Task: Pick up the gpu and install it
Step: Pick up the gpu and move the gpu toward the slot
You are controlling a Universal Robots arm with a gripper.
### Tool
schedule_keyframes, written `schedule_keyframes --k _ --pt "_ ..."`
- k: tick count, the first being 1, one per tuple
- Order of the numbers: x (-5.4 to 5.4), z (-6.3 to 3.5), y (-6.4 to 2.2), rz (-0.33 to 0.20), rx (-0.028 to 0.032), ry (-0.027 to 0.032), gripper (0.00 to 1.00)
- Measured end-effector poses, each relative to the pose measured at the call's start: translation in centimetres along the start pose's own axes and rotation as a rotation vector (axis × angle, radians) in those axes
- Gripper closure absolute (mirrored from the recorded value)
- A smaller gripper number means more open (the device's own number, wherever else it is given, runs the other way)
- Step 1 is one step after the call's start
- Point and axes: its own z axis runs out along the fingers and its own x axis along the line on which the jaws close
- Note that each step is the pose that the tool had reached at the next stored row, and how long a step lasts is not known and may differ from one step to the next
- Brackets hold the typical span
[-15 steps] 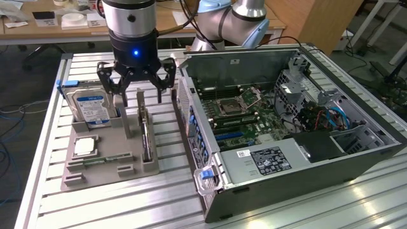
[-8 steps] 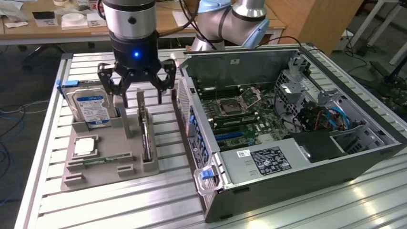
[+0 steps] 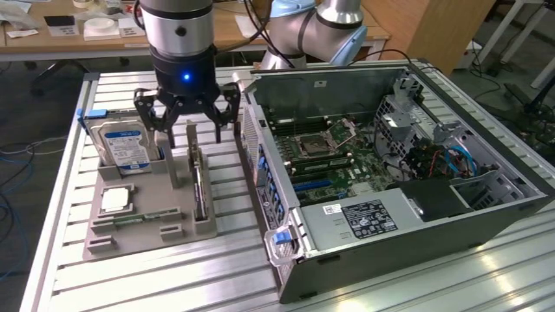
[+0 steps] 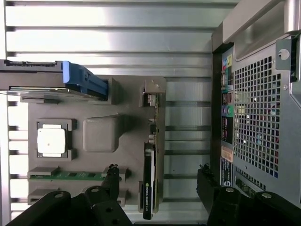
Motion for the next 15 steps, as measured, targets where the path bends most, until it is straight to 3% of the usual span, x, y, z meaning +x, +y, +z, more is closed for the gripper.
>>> schedule_keyframes --k 15 --pt "-0.16 0.32 -0.22 0.004 -0.0001 -0.0001 0.24"
